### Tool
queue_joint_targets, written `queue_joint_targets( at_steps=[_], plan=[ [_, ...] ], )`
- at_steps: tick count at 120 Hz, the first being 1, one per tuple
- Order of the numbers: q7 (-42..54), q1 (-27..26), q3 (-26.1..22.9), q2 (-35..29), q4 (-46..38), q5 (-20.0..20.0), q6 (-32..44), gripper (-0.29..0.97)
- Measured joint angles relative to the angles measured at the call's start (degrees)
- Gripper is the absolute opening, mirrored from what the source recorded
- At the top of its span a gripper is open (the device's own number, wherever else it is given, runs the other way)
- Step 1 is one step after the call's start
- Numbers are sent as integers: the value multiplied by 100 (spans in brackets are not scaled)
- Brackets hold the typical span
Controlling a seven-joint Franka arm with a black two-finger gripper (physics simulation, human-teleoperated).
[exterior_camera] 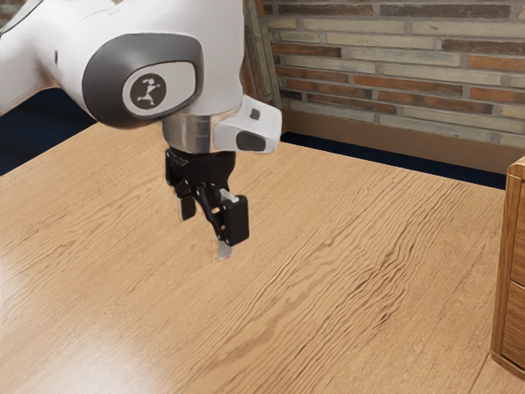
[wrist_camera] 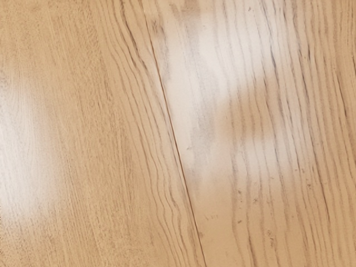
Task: Pull the drawer handle with one arm to open the drawer
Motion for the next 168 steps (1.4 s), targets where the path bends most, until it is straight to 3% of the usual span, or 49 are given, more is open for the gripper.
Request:
queue_joint_targets(
  at_steps=[18,40,56,64,76,89,125,148,168],
  plan=[
    [54,76,3,24,-9,27,751,68],
    [111,337,49,-7,-8,26,1143,68],
    [576,-124,13,31,-4,-3,1260,68],
    [949,-106,-435,51,-6,49,1339,68],
    [1612,668,-1971,207,-35,159,1755,68],
    [2396,458,-2618,618,-63,208,2467,68],
    [4364,396,-2766,1384,-125,231,4323,68],
    [5295,141,-3029,1344,-227,254,4805,68],
    [5911,-13,-3077,1688,91,248,4977,68]
  ],
)
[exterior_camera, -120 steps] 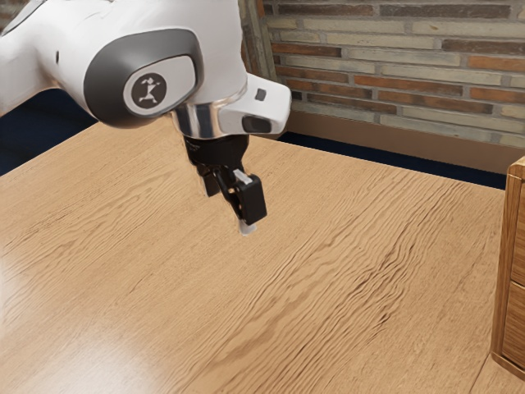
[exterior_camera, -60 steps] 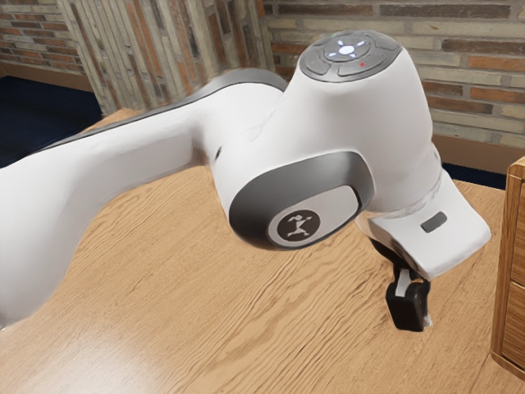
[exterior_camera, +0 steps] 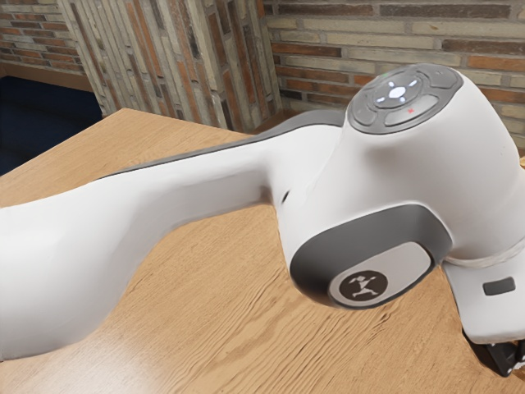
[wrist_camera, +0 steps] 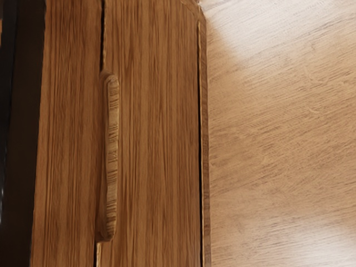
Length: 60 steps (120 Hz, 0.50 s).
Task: Pull the drawer handle with one arm to open the drawer
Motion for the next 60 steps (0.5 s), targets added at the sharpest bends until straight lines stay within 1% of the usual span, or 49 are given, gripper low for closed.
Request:
queue_joint_targets(
  at_steps=[12,16,21,28,47,60],
  plan=[
    [298,-195,2,245,287,129,58,67],
    [386,-231,7,299,329,156,83,70],
    [491,-332,5,335,386,216,108,67],
    [622,-455,6,350,461,302,139,67],
    [908,-507,9,391,582,410,190,68],
    [1064,-559,14,567,791,435,208,68]
  ],
)
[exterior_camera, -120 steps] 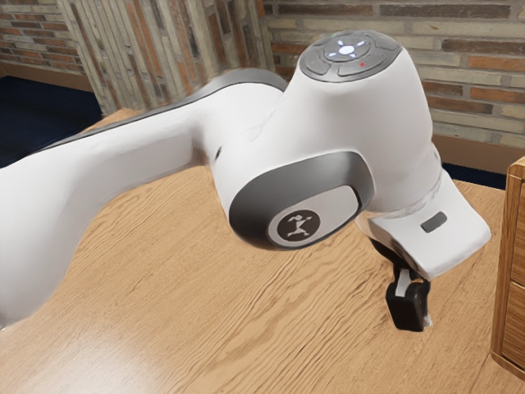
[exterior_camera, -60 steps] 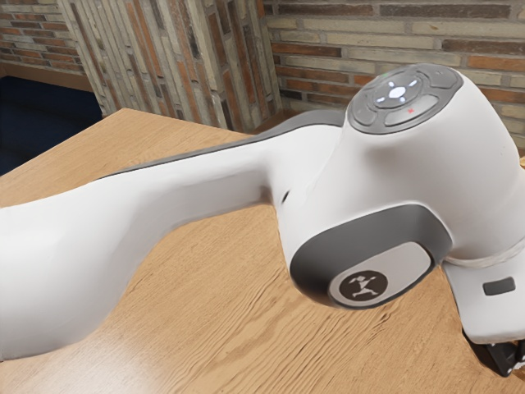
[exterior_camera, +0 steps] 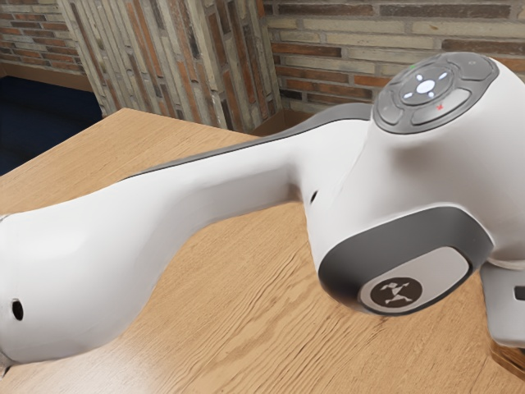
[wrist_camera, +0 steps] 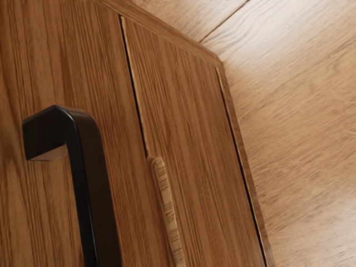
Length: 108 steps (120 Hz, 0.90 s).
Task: Pull the drawer handle with one arm to open the drawer
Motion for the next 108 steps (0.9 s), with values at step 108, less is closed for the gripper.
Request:
queue_joint_targets(
  at_steps=[108],
  plan=[
    [405,63,47,141,-342,-128,61,70]
  ],
)
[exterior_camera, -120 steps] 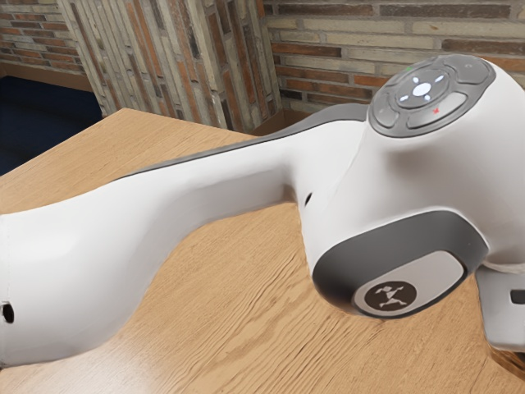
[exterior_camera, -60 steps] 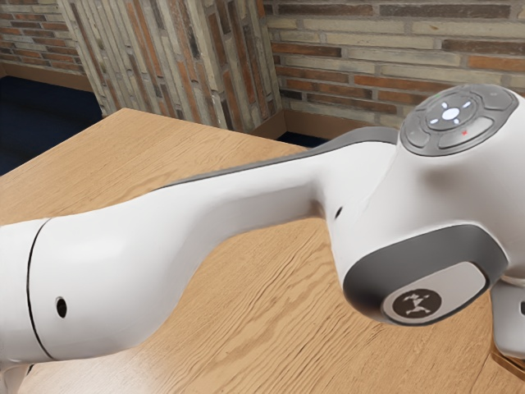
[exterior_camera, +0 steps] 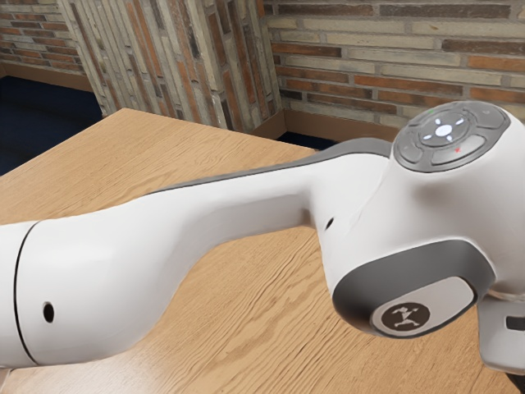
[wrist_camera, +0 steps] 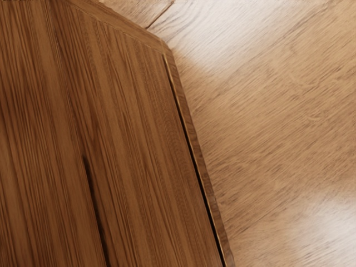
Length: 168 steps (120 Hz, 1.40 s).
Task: Pull the drawer handle with one arm to open the drawer
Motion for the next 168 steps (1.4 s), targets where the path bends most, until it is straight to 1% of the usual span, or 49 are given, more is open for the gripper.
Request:
queue_joint_targets(
  at_steps=[9,11,18,32,38,48,58,69,76,80,87,91,103,110,119,143,168],
  plan=[
    [-15,-4,31,-77,-108,-112,12,71],
    [-18,-6,37,-112,-146,-124,12,68],
    [-28,-15,54,-232,-262,-185,13,66],
    [-50,-17,67,-522,-517,-342,18,55],
    [-59,-25,71,-628,-594,-391,20,47],
    [-69,-115,225,-890,-818,-461,35,39],
    [-71,-389,573,-1183,-1095,-578,117,37],
    [-69,-960,1206,-1480,-1377,-723,226,35],
    [-68,-1245,1504,-1617,-1517,-820,299,34],
    [-68,-1387,1658,-1679,-1575,-856,334,34],
    [-66,-1783,2073,-1815,-1703,-917,393,37],
    [-65,-1987,2278,-1924,-1823,-959,437,36],
    [-64,-2352,2620,-2114,-2024,-1062,538,37],
    [-63,-2441,2704,-2165,-2097,-1095,578,40],
    [-65,-2671,2944,-2281,-2235,-1127,625,43],
    [-79,-2866,3208,-2586,-2531,-1215,698,60],
    [-90,-2876,3254,-2571,-2578,-1316,741,66]
  ],
)
